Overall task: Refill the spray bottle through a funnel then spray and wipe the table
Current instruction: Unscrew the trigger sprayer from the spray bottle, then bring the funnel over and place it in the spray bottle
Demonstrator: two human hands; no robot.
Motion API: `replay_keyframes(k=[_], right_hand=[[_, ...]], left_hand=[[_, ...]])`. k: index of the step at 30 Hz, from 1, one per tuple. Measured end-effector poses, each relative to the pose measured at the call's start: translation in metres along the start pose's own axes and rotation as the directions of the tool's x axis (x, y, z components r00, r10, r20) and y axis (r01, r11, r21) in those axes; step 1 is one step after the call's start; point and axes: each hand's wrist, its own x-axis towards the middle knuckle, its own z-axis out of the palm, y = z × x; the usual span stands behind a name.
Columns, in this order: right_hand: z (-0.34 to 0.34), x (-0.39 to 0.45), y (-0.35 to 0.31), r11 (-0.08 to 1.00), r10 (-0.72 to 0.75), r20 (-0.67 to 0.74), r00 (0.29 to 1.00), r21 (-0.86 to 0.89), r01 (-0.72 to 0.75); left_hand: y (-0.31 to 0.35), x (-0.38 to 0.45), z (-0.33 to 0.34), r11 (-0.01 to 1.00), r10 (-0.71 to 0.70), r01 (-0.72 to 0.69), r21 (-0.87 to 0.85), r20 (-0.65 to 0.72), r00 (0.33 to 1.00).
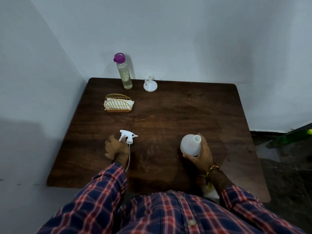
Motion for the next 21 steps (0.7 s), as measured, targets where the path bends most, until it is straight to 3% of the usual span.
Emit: replay_keyframes(k=[4,8,13,17,21], right_hand=[[-0.008,0.006,0.007,0.998,-0.063,0.049,0.997,-0.013,0.064],[-0.018,0.017,0.022,0.997,-0.069,0.115,0.991,-0.038,0.074],[-0.034,0.018,0.021,1.0,0.015,0.158,0.987,-0.005,-0.015],[-0.037,0.027,0.034,1.0,0.023,0.105,0.994,-0.009,-0.023],[-0.042,0.038,0.031,0.998,0.053,0.027,0.998,0.033,-0.054]], left_hand=[[0.011,-0.024,0.006,0.975,0.215,-0.21,0.072,-0.072,0.974],[0.02,-0.039,0.011,0.897,0.418,-0.415,0.151,0.015,0.908],[0.018,-0.057,0.026,0.758,0.61,-0.631,0.167,0.16,0.776],[0.008,-0.064,0.038,0.722,0.646,-0.691,0.03,0.329,0.689],[0.008,-0.066,0.039,0.746,0.572,-0.664,0.044,0.468,0.674]])
